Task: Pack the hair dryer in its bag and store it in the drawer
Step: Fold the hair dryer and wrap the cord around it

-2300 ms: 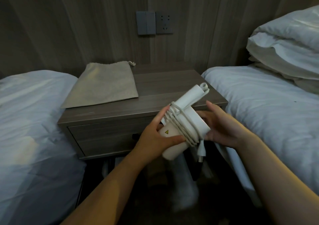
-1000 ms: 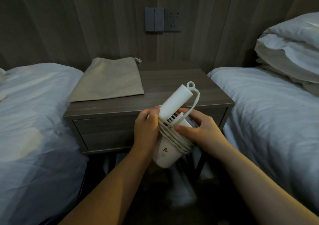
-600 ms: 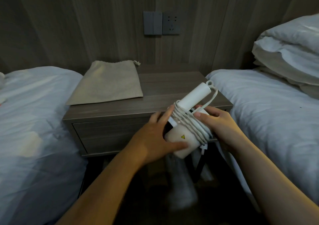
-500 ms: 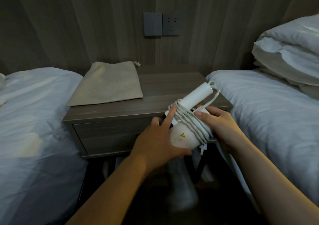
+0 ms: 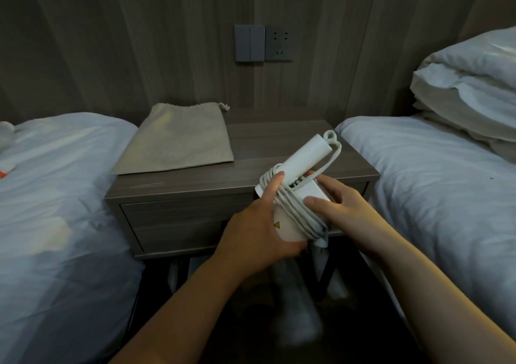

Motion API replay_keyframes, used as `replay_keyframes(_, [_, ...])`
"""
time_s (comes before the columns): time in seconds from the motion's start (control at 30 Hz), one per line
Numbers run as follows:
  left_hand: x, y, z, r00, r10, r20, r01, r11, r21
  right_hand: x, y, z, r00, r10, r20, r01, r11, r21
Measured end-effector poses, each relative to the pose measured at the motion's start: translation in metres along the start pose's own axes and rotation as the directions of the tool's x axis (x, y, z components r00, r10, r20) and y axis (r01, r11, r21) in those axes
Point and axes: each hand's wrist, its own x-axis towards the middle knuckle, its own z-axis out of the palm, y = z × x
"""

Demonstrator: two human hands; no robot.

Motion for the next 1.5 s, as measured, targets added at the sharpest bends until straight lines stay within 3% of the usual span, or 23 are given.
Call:
replay_keyframes(0.1, [0.001, 0.0, -0.003, 1.0, -0.002, -0.009, 0.002, 1.0, 0.026, 0.002, 0.007, -0.008, 0.992, 0.024, 0.122, -0.041, 0.989, 0.14])
replay_keyframes(0.2, [0.001, 0.0, -0.005, 1.0, -0.025, -0.015, 0.025, 1.0, 0.012, 0.003, 0.013, -0.008, 0.992, -0.018, 0.123, -0.007, 0.98, 0.199])
replay_keyframes(0.3, [0.001, 0.0, -0.006, 0.999, -0.043, -0.014, 0.043, 0.999, 0.028, 0.004, 0.015, -0.004, 0.998, -0.015, 0.058, 0.007, 0.99, 0.14])
replay_keyframes(0.43, [0.002, 0.001, -0.008, 0.997, -0.051, -0.055, 0.051, 0.999, 0.003, 0.004, 0.009, -0.001, 0.996, 0.034, -0.083, -0.04, 0.997, -0.068])
replay_keyframes(0.53, [0.002, 0.001, -0.01, 0.995, -0.041, -0.086, 0.042, 0.999, 0.005, 0.005, 0.012, -0.005, 0.997, 0.062, -0.043, -0.068, 0.984, -0.165])
replay_keyframes(0.63, [0.002, -0.003, -0.012, 0.995, -0.045, -0.093, 0.049, 0.998, 0.041, 0.003, 0.014, -0.014, 0.985, 0.118, 0.123, -0.128, 0.989, 0.077])
replay_keyframes(0.7, [0.003, -0.007, -0.016, 0.992, -0.047, -0.118, 0.056, 0.996, 0.074, 0.004, 0.014, -0.027, 0.973, 0.164, 0.165, -0.211, 0.92, 0.331])
replay_keyframes(0.77, [0.003, -0.01, -0.019, 0.99, -0.025, -0.136, 0.042, 0.992, 0.121, 0.006, 0.014, -0.041, 0.971, 0.16, 0.178, -0.227, 0.849, 0.478])
replay_keyframes(0.97, [0.003, -0.012, -0.015, 0.995, 0.043, -0.085, -0.011, 0.94, 0.342, 0.005, 0.008, -0.057, 0.971, 0.207, 0.115, -0.233, 0.741, 0.63])
replay_keyframes(1.13, [0.001, -0.011, -0.011, 0.993, 0.091, -0.075, -0.053, 0.915, 0.401, 0.007, 0.006, -0.045, 0.945, 0.325, 0.038, -0.271, 0.713, 0.646])
replay_keyframes(1.27, [0.001, -0.01, -0.011, 0.99, 0.13, -0.053, -0.094, 0.893, 0.44, 0.012, 0.012, -0.028, 0.909, 0.415, 0.047, -0.309, 0.592, 0.744])
replay_keyframes(1.5, [0.002, -0.008, -0.006, 0.985, 0.166, 0.051, -0.169, 0.843, 0.51, 0.017, 0.019, -0.017, 0.894, 0.447, 0.025, -0.249, 0.45, 0.858])
